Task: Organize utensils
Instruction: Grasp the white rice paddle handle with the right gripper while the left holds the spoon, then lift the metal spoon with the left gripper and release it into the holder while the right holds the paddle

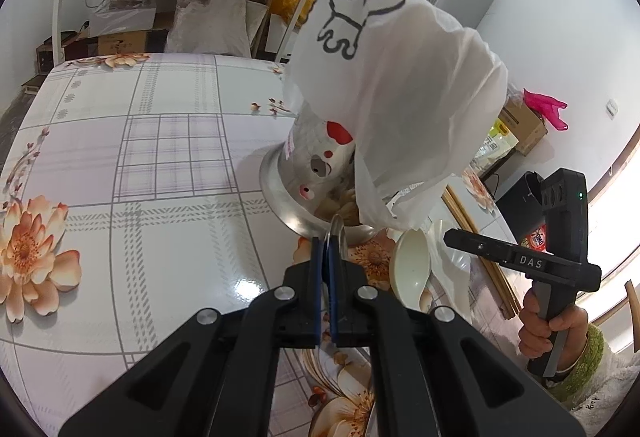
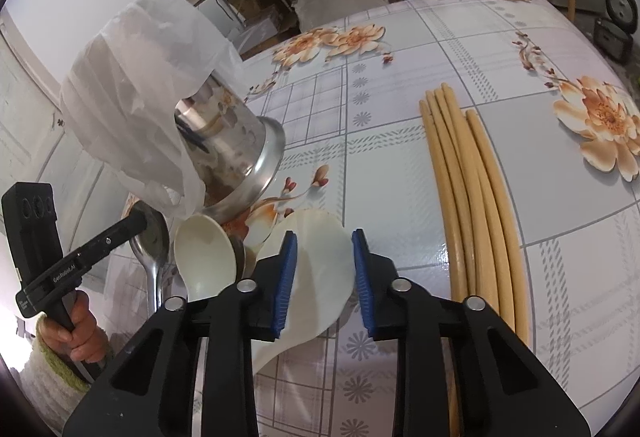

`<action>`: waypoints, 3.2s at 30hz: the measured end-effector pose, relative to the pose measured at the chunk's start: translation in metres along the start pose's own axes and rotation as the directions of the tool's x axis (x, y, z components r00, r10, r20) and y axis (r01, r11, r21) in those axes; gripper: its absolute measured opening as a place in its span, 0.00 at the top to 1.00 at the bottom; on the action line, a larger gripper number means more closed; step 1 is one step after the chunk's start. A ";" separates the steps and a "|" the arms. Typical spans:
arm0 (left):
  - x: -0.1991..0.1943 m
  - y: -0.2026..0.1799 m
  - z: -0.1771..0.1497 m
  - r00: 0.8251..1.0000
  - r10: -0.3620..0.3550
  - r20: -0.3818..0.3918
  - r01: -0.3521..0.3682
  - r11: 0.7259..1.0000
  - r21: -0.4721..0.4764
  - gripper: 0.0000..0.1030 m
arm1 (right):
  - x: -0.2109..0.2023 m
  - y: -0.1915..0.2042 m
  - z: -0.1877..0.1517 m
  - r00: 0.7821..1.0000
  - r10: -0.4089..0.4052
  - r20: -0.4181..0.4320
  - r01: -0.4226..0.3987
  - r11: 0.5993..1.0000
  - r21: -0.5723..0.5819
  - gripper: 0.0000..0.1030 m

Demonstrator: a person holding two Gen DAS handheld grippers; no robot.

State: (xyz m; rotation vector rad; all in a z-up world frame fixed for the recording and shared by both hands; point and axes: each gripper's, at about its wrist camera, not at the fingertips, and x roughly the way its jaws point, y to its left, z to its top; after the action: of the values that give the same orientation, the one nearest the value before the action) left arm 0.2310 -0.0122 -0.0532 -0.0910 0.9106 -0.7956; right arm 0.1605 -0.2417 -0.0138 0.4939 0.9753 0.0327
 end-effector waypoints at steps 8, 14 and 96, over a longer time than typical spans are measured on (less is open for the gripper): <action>-0.016 0.003 -0.002 1.000 0.014 0.024 -0.013 1.000 -0.010 0.98 | -0.005 0.001 -0.002 1.000 0.023 0.002 -0.023 1.000 0.008 0.94; -0.028 0.002 -0.002 0.999 0.031 0.044 -0.030 0.999 -0.014 0.98 | -0.026 0.012 -0.001 0.999 0.001 0.051 0.001 0.999 -0.032 0.98; -0.005 -0.121 0.140 0.751 0.360 0.554 -0.626 0.656 0.422 0.98 | -0.150 0.037 0.032 0.936 0.064 0.346 -0.026 0.993 -0.115 0.99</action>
State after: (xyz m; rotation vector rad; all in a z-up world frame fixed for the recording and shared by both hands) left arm 0.2622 -0.1311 0.0855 0.5163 0.1987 -0.4565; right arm 0.1077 -0.2579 0.1340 0.4039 0.6093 0.0378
